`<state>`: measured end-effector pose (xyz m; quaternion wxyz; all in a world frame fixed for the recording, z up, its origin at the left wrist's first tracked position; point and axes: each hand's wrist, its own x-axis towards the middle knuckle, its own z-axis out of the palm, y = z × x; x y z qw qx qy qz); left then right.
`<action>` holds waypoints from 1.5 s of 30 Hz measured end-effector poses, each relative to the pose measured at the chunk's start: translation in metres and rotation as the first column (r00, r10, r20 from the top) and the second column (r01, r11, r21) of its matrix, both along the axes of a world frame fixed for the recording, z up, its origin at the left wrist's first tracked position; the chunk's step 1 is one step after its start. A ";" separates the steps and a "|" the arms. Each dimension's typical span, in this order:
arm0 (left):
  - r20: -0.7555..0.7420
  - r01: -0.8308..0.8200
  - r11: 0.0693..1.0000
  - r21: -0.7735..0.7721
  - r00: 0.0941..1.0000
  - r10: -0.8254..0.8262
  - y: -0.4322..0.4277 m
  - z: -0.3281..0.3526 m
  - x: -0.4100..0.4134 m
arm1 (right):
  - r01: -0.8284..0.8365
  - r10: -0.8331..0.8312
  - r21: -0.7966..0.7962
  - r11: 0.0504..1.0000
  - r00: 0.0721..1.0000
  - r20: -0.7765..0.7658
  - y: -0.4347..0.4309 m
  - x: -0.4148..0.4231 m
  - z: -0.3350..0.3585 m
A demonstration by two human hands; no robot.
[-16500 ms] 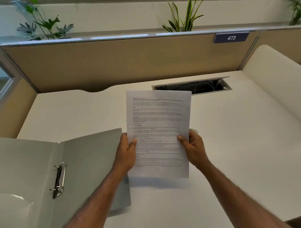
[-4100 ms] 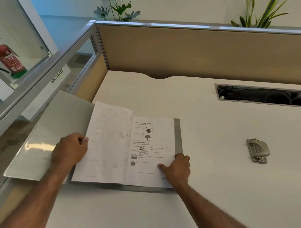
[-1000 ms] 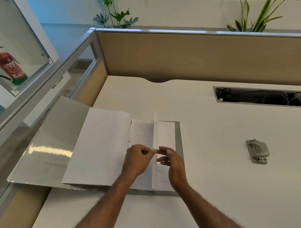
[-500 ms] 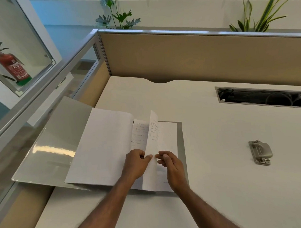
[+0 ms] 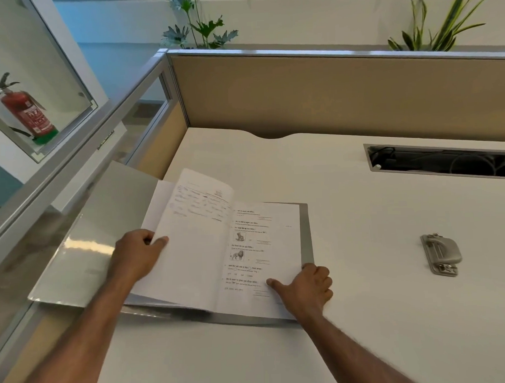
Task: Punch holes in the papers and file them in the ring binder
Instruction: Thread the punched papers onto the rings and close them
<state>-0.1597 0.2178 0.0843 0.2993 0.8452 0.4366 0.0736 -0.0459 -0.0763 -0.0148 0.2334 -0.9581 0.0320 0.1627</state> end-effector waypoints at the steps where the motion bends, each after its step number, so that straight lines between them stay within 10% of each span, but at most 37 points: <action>1: -0.011 -0.015 1.000 0.023 1.000 0.015 0.005 0.000 -0.004 | -0.003 0.003 -0.008 1.000 1.000 0.010 0.001 0.000 -0.001; 21: -0.065 0.053 0.860 0.508 0.998 -0.023 -0.009 -0.007 -0.012 | 0.011 -0.011 0.092 0.996 1.000 0.005 0.005 0.006 -0.003; 32: 0.171 0.318 0.936 -0.151 0.941 -0.292 -0.123 -0.027 0.048 | 0.011 -0.014 0.305 0.952 1.000 0.007 -0.001 0.019 0.017; 37: 0.228 0.355 0.907 -0.225 0.925 -0.305 -0.149 -0.024 0.070 | -0.069 0.095 0.800 0.597 0.995 0.015 0.005 0.002 0.040; 45: 0.152 0.263 0.950 -0.166 0.959 -0.239 -0.130 -0.021 0.068 | -0.126 0.211 0.831 0.541 0.977 0.011 0.009 -0.001 0.035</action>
